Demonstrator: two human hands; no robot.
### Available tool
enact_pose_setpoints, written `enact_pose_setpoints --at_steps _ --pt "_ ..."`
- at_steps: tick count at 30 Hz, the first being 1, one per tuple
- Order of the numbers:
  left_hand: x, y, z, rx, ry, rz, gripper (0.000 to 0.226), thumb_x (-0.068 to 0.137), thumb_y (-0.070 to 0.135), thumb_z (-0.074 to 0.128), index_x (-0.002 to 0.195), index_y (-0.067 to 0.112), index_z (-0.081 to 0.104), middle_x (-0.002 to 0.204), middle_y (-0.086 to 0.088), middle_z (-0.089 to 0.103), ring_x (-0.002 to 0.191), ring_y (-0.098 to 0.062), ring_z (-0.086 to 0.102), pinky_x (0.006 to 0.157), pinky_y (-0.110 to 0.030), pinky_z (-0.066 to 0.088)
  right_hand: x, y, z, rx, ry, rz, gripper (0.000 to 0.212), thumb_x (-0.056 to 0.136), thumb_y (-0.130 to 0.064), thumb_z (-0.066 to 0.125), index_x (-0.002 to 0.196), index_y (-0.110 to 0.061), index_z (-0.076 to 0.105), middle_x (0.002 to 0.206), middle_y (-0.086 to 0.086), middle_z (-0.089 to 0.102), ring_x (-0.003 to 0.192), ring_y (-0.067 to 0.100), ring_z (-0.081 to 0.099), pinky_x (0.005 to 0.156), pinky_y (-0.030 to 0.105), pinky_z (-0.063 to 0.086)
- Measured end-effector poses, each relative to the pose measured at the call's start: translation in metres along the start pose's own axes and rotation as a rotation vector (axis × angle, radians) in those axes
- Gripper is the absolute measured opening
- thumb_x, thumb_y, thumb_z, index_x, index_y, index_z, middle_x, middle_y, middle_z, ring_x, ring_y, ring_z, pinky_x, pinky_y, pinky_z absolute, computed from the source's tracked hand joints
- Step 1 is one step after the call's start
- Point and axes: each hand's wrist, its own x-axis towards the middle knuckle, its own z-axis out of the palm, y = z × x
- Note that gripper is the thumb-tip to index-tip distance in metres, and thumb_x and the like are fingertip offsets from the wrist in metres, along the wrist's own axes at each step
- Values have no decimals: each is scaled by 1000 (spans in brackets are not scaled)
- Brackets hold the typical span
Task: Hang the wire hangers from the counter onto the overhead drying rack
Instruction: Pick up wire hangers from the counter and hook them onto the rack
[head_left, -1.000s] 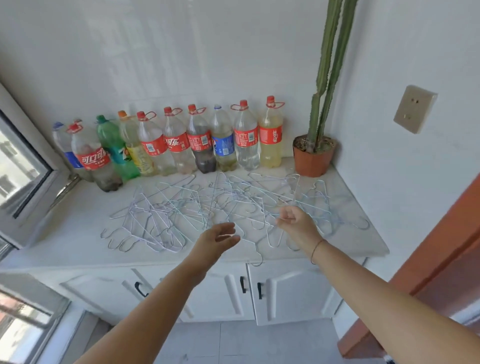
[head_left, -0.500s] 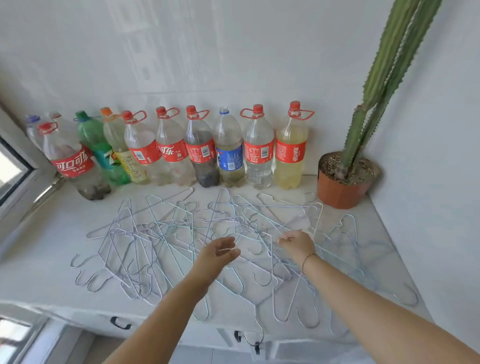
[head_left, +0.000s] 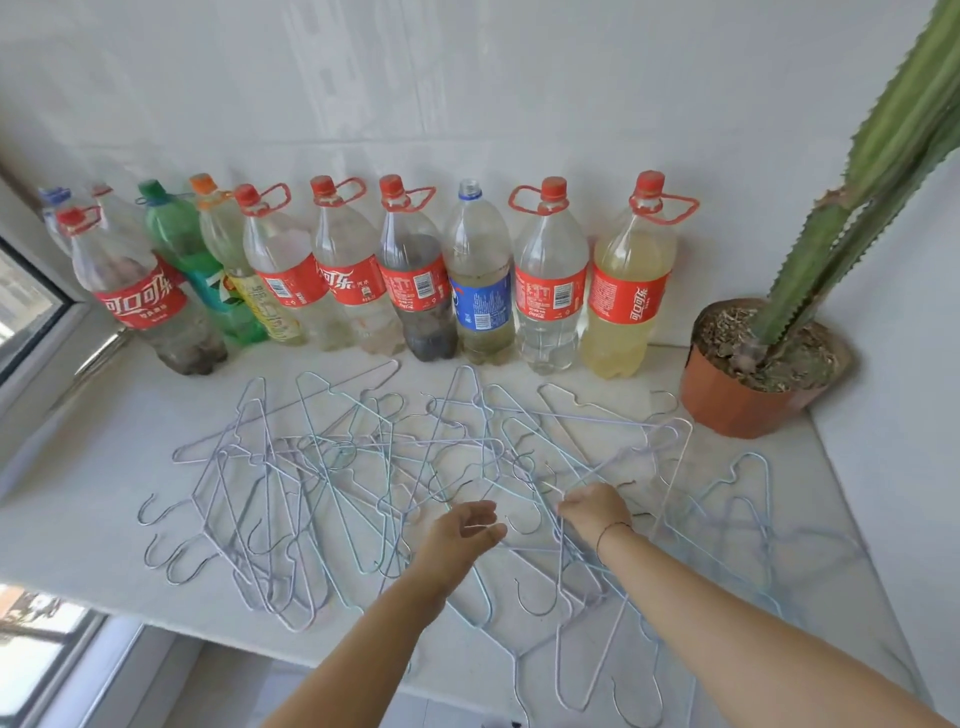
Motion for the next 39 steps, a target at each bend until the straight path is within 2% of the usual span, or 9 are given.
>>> enact_pose_setpoints --at_steps 4,7,11,16,19,24,30,35,39 --pt "10 5 12 21 -69 -36 33 87 24 64 119 17 60 109 4 66 98 -4 60 81 -12 44 2 1 1 45 -14 -24 32 76 -10 62 48 -12 46 53 2 40 54 16 37 53 25 30" --pt "19 12 19 6 -101 -66 36 88 29 62 121 18 61 110 3 67 103 -10 60 95 -26 44 -6 0 0 266 65 -53 5 76 -5 61 76 -3 66 69 4 58 67 18 53 68 25 43" --pt "24 31 28 -139 -185 -58 22 88 25 61 109 19 65 105 -4 69 98 -16 63 95 -31 47 -28 -6 -15 495 194 -122 7 80 -6 61 84 -11 61 71 4 62 61 16 57 66 26 48" --pt "23 59 45 -251 -302 -21 21 92 20 57 112 17 62 107 -4 71 96 -20 69 90 -28 52 -44 -13 -30 644 328 -165 6 80 -9 66 81 -11 60 72 7 65 61 19 60 64 33 51" --pt "22 73 52 -200 -356 33 25 95 20 52 115 14 65 97 -3 70 84 -16 67 77 -24 52 -51 -17 -33 692 357 -179 7 79 -8 66 79 -12 60 74 10 66 66 21 61 65 34 52" --pt "22 85 53 -185 -287 92 18 93 14 52 100 13 69 77 0 62 52 -10 44 49 -18 32 -63 -26 -43 807 323 -243 9 78 -4 66 79 -10 60 68 2 64 58 4 61 60 20 47" --pt "18 88 42 -212 -252 106 17 92 15 56 97 20 71 66 4 52 49 -8 35 44 -14 25 -58 -20 -57 902 295 -179 6 84 -12 60 78 -12 62 60 1 56 48 8 46 47 19 38" --pt "23 89 12 -294 -153 115 22 94 12 51 98 23 69 65 6 48 47 -5 34 41 -11 22 -34 23 -63 528 359 -74 11 86 -15 58 77 -14 64 74 0 62 69 12 55 62 20 41" --pt "25 90 -9 -319 -94 109 20 94 11 50 92 20 69 66 4 51 50 -7 41 47 -15 28 -26 43 -54 113 56 -199 11 77 -8 65 83 -15 70 77 -2 65 75 13 59 71 21 46"
